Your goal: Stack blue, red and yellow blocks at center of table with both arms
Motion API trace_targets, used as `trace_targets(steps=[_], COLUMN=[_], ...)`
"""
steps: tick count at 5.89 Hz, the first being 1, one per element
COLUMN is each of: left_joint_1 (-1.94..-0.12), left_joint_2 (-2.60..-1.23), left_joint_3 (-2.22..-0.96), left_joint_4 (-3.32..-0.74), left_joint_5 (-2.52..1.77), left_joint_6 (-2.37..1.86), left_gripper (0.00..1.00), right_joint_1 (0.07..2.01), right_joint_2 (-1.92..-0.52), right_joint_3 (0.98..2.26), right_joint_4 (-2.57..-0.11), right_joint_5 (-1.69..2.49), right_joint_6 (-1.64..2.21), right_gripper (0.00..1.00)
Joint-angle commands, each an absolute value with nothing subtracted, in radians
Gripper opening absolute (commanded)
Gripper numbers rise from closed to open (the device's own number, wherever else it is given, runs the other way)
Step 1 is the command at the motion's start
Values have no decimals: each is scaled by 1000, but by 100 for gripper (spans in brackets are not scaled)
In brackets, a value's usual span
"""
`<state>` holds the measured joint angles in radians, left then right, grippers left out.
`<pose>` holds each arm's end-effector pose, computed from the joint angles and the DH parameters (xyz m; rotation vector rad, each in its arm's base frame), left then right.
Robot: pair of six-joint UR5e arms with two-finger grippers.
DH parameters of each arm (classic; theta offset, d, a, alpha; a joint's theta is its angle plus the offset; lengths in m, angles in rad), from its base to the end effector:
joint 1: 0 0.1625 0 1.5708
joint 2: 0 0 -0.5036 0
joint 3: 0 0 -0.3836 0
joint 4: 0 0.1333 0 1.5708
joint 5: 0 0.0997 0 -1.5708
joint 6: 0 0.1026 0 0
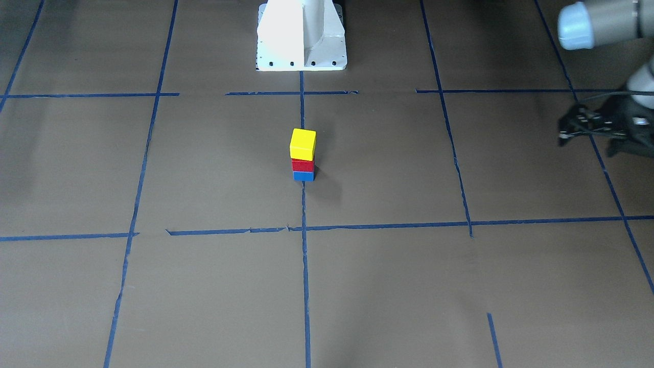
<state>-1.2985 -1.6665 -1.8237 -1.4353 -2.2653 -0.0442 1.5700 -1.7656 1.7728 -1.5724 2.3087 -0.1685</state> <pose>0.0755 -0.5217 0.5887 0.0932 0.7179 0.2921 0.0640 -0.3863 0.7292 0.0672 -0.7357 -0.1636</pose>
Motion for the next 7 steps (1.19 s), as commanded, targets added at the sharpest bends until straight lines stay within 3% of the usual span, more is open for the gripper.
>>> trace_targets(steps=[1,4,7], left_joint_1=[-1486,-1514,-1517], left_joint_2=[-1544,-1449,-1453], left_joint_3=[-1694,-1712,-1732], left_joint_4=[-1443,-1443,-1463], left_joint_5=[-2299,-2345,-2320], left_joint_6=[115,103,103], left_gripper=[100,100,100], right_joint_1=[1569,1569,1565], right_joint_2=[-1766,-1766,-1766], right_joint_3=[1772,1772,1772], right_joint_4=[-1572,-1572,-1572], right_joint_5=[2309,2310,2309], right_joint_6=[-166,-167,-167], right_gripper=[100,100,100])
